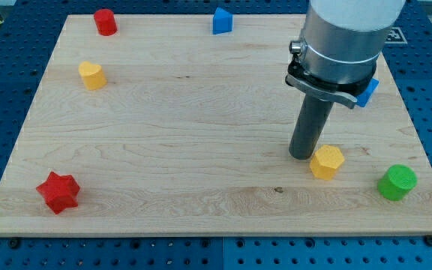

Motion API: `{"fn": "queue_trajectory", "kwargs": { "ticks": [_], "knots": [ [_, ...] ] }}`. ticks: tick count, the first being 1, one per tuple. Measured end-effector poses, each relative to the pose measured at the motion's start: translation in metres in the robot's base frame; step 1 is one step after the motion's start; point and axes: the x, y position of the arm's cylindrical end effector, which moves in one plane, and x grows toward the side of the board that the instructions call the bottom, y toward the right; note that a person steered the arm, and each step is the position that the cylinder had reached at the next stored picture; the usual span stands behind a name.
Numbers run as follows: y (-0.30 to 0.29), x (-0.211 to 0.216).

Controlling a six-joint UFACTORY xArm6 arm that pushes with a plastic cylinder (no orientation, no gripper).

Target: Slide the red star towards the bottom center

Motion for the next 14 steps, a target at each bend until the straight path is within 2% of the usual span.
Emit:
{"fn": "queue_trajectory", "kwargs": {
  "ticks": [2, 3, 4, 6, 8, 9, 10, 11, 12, 14],
  "knots": [
    [0.059, 0.033],
    [0.058, 0.033],
    [-0.011, 0.033],
    [-0.213, 0.03],
    [-0.423, 0.004],
    [-0.425, 0.006],
    [-0.423, 0.056],
    [-0.413, 0.081],
    [-0.412, 0.081],
    [-0.31, 0.048]
  ]
}}
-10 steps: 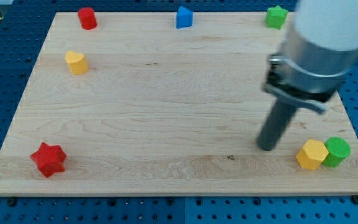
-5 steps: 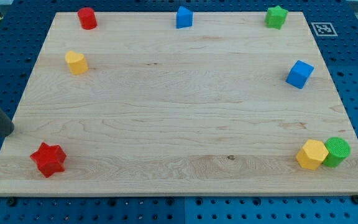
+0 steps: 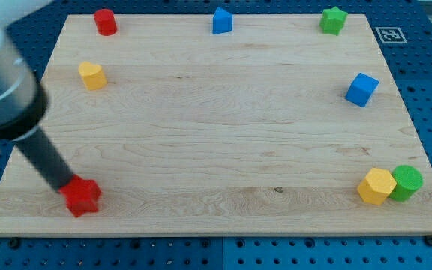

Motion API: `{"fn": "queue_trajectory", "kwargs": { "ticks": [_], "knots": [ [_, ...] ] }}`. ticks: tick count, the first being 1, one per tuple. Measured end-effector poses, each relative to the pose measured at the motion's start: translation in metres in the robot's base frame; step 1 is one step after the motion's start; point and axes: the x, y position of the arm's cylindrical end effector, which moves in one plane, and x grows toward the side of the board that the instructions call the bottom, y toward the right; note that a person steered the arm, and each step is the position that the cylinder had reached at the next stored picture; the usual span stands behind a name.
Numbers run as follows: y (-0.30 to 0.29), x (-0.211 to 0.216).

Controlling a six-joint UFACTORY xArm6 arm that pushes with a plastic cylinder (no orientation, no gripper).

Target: Slide the red star towards the bottom center

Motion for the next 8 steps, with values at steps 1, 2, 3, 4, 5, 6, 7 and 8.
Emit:
{"fn": "queue_trajectory", "kwargs": {
  "ticks": [1, 2, 3, 4, 5, 6, 7, 8],
  "knots": [
    [0.022, 0.002],
    [0.013, 0.008],
    [-0.015, 0.009],
    [-0.039, 0.02],
    [-0.027, 0.046],
    [0.005, 0.053],
    [0.022, 0.053],
    [0.049, 0.046]
  ]
}}
